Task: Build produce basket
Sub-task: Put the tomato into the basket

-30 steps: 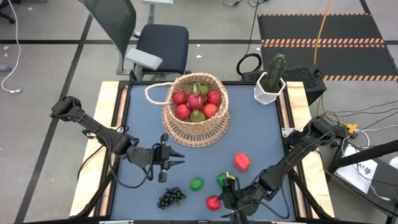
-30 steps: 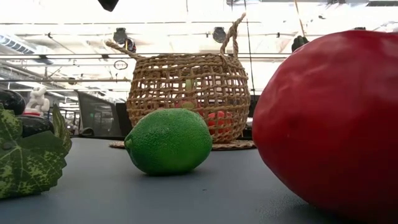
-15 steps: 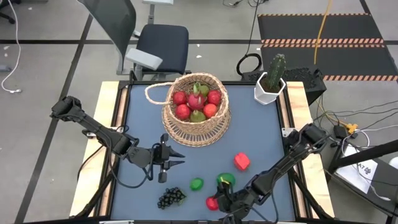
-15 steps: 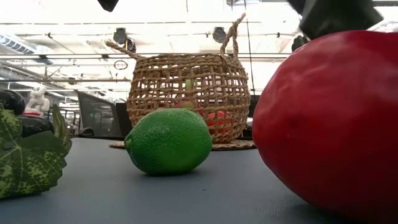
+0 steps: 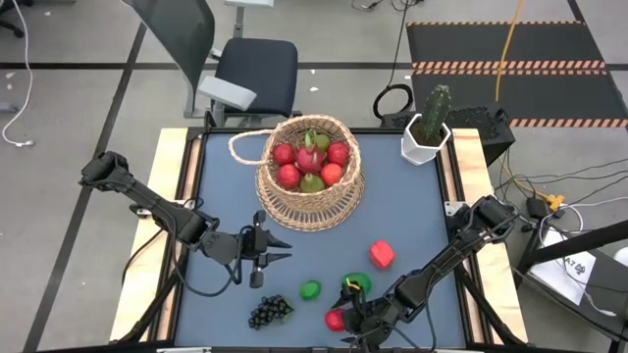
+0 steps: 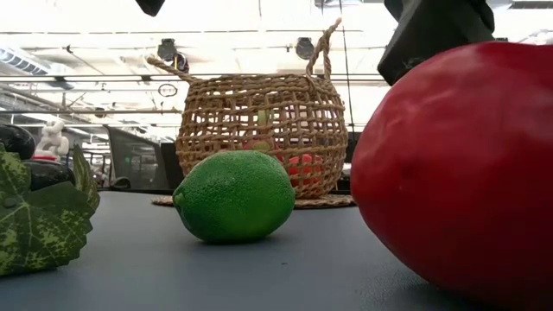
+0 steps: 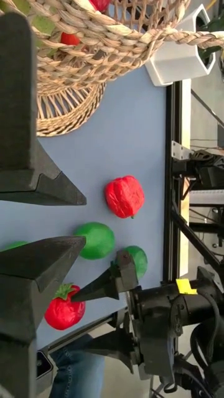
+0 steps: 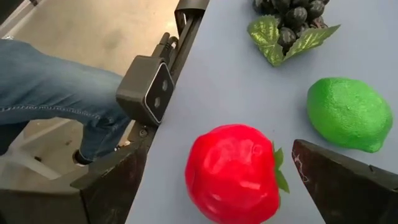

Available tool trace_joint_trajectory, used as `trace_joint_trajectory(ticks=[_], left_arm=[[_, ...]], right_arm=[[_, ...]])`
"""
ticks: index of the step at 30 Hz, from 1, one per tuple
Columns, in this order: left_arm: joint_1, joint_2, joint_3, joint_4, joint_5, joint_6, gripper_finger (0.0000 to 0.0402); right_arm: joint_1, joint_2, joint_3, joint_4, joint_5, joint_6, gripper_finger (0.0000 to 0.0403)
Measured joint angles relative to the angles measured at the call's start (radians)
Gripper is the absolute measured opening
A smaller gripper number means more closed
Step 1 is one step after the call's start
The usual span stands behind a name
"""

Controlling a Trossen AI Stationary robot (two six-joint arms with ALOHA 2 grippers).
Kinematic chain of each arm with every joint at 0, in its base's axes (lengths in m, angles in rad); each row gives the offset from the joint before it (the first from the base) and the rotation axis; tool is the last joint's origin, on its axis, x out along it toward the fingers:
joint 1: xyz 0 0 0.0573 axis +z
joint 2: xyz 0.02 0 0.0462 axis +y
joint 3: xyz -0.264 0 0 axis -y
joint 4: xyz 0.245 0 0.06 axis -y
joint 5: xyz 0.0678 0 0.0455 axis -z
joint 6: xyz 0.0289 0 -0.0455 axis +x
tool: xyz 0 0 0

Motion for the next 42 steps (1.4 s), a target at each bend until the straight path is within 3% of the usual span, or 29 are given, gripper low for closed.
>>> trace_joint_trajectory(ticks=[23, 42], left_arm=[[0.0, 0.0, 0.0, 0.001, 0.0, 0.002, 0.009], [0.0, 0.0, 0.0, 0.0, 0.0, 0.002, 0.009]], right_arm=[[-0.046, 0.076, 0.0, 0.016, -0.078, -0.023, 0.039], [-0.054, 0.073, 0.0, 0.014, -0.077, -0.06, 0.0285]])
